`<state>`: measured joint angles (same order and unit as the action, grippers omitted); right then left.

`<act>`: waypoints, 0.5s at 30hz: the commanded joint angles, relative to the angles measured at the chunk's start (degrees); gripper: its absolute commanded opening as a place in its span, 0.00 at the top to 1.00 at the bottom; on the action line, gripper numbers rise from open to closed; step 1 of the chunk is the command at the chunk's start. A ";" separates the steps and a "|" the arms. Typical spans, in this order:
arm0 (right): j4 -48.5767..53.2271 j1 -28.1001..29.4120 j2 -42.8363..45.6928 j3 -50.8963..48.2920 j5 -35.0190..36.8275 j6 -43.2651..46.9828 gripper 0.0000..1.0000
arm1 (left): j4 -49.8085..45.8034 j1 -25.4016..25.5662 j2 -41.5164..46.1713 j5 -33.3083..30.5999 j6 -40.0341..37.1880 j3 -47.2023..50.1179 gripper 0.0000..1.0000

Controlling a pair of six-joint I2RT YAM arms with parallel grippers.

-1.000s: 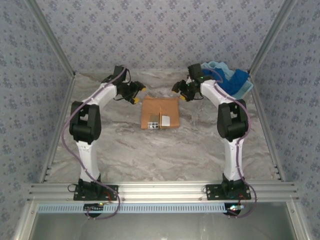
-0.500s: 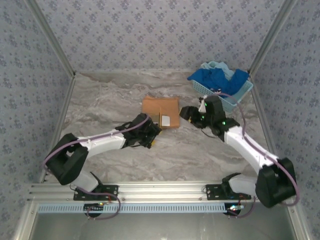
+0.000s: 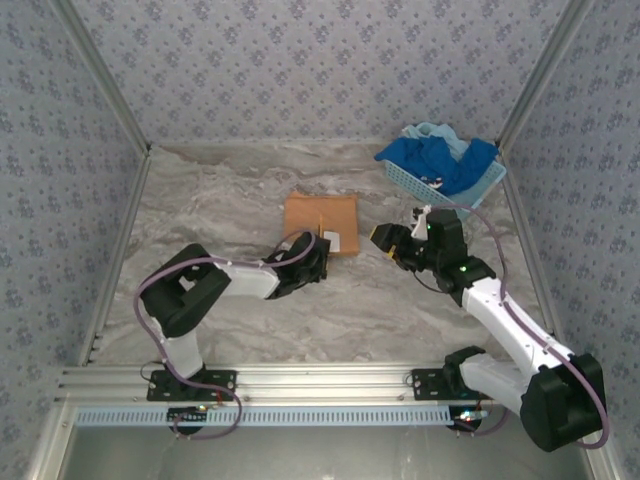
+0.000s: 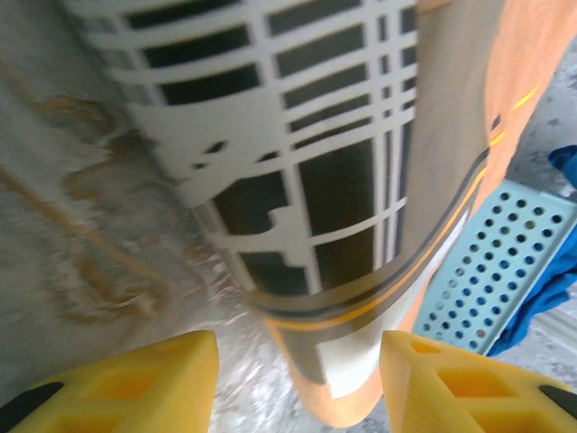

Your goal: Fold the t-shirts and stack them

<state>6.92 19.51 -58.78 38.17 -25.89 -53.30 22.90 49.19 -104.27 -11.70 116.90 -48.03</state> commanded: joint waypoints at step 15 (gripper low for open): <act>5.51 -0.35 0.62 5.46 -1.01 4.03 0.43 | 1.60 -12.81 -4.66 -0.17 -1.48 -4.05 0.90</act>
<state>10.85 19.35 -58.81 40.95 -26.81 -51.09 26.81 40.84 -111.44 -13.19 118.50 -53.41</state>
